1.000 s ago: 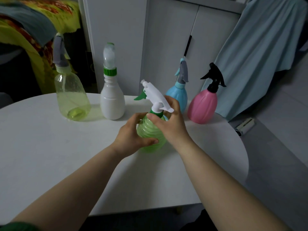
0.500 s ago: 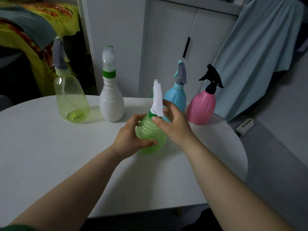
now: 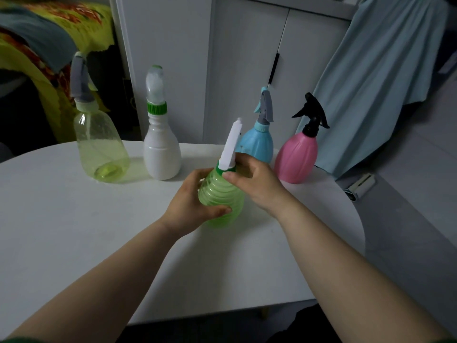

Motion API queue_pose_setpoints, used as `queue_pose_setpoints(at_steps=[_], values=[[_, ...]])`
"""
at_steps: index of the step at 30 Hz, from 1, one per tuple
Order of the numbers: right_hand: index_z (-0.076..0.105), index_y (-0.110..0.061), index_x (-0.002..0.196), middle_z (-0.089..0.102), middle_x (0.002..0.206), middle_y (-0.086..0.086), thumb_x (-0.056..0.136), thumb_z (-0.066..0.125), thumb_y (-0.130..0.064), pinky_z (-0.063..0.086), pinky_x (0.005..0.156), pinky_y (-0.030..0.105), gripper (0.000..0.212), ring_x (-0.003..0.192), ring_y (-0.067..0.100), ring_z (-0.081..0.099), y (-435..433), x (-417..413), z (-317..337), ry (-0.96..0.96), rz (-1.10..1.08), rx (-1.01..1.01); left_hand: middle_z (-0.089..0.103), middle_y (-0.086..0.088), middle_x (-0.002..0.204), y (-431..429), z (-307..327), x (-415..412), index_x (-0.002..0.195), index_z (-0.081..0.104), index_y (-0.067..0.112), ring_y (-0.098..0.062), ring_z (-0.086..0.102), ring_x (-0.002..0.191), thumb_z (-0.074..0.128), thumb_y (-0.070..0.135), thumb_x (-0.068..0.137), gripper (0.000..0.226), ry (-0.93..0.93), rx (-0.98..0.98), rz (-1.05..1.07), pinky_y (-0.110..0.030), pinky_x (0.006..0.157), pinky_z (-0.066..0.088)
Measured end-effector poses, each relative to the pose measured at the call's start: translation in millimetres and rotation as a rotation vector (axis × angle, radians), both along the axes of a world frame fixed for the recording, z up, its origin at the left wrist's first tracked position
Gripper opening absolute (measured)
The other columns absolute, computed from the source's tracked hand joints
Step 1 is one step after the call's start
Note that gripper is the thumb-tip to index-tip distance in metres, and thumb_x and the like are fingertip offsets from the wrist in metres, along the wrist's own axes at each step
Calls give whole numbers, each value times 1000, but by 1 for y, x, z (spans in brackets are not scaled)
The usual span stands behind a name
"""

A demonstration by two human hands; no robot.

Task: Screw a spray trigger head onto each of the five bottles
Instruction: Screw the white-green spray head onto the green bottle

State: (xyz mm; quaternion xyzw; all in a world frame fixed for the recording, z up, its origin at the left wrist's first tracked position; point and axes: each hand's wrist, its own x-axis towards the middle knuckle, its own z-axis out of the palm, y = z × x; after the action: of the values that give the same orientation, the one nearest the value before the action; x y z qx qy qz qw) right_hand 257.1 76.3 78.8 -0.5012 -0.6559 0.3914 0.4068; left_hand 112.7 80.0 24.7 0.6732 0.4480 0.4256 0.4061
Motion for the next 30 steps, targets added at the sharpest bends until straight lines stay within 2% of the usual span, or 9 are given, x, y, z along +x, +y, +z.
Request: queue_pose_setpoints(at_steps=[6,8,11,15,18,21,26,28,30], values=[[59,-9,108,59,96,-3,77,63,-13,40,83,16,31,93,12,55,-7,-14,-12,-26,-199,180,50,2,107,-3,-4,3,111,43,19,-16,51,99,81,9,56,68,26,30,42,-33,83,45],[60,-9,106,60,95,-2,76,64,-13,42,84,19,30,93,13,56,-6,-14,-10,-33,-207,171,50,1,108,-2,-1,2,113,42,17,-16,50,100,80,9,56,69,44,21,29,-31,83,43],[58,-8,103,60,98,2,75,65,-5,47,89,25,30,93,14,58,0,-2,4,3,-47,17,50,0,110,6,9,-6,109,40,23,-16,49,106,81,5,56,69,79,-42,-111,-28,87,40],[57,-8,107,60,98,0,75,62,2,46,81,9,33,85,1,57,8,8,12,11,135,-98,52,1,118,15,16,-11,126,36,23,-15,49,111,79,4,58,83,177,-111,-265,-29,93,40],[55,-3,112,60,102,2,75,62,1,46,86,15,37,94,8,57,8,5,10,21,93,-73,55,-3,115,13,14,-6,124,40,20,-18,52,108,79,1,56,81,104,-106,-205,-30,92,42],[60,-8,107,62,97,-2,74,65,-6,45,89,23,33,95,10,58,2,-1,2,-24,-20,39,56,-3,111,11,9,-5,123,42,19,-18,53,104,80,1,54,81,83,-65,-160,-29,89,41],[62,-10,105,62,94,-4,74,67,-15,45,90,27,32,94,14,60,-4,-5,2,-131,-124,125,56,1,106,8,6,-1,121,44,19,-16,53,99,81,3,53,79,92,-15,-103,-14,78,37],[59,-10,108,60,96,-4,76,65,-14,43,88,24,33,95,12,57,-5,-6,6,-138,-114,96,55,1,110,6,8,1,124,41,19,-18,53,104,83,7,52,84,87,-18,-101,-17,83,38],[57,-11,110,58,98,-5,77,63,-15,40,86,19,33,97,10,54,-6,-7,7,-168,-119,90,53,-2,119,5,10,-1,128,36,18,-21,50,113,82,19,49,92,106,-39,-139,-30,96,40]])
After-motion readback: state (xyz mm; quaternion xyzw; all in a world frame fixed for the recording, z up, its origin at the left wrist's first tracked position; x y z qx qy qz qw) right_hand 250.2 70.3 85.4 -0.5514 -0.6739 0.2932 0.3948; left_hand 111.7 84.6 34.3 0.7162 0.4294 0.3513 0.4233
